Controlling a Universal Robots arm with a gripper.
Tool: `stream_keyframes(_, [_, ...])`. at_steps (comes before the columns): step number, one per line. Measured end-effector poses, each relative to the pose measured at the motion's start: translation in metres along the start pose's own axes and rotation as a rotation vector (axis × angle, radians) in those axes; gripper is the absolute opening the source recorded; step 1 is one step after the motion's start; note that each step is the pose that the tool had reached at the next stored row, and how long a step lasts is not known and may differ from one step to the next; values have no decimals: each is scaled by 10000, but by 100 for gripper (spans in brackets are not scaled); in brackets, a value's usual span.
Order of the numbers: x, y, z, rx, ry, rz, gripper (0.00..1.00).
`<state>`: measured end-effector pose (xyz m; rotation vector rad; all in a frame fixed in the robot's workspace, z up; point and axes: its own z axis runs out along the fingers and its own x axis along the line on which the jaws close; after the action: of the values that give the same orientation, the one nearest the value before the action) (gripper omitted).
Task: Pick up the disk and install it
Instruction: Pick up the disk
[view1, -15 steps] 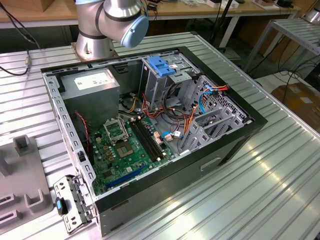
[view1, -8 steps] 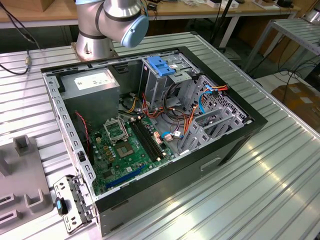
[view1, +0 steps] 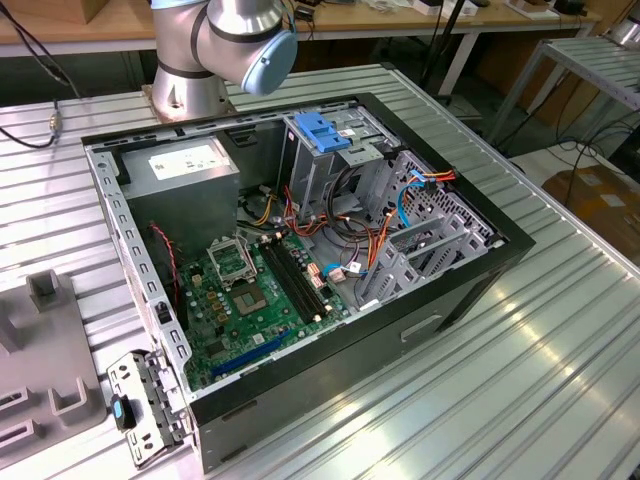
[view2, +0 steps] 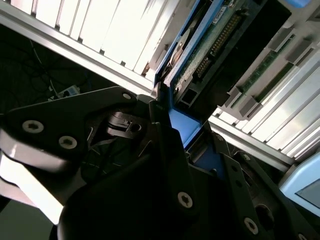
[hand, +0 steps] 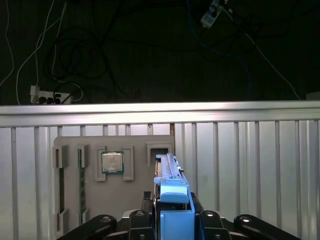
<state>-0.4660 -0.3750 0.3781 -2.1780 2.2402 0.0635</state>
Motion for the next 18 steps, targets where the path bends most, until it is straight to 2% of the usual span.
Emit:
stream_keyframes(13, [-6,3,-149,-1,-11,0,37])
stream_keyframes(18, [-10,4,-241,-1,-18,0,37])
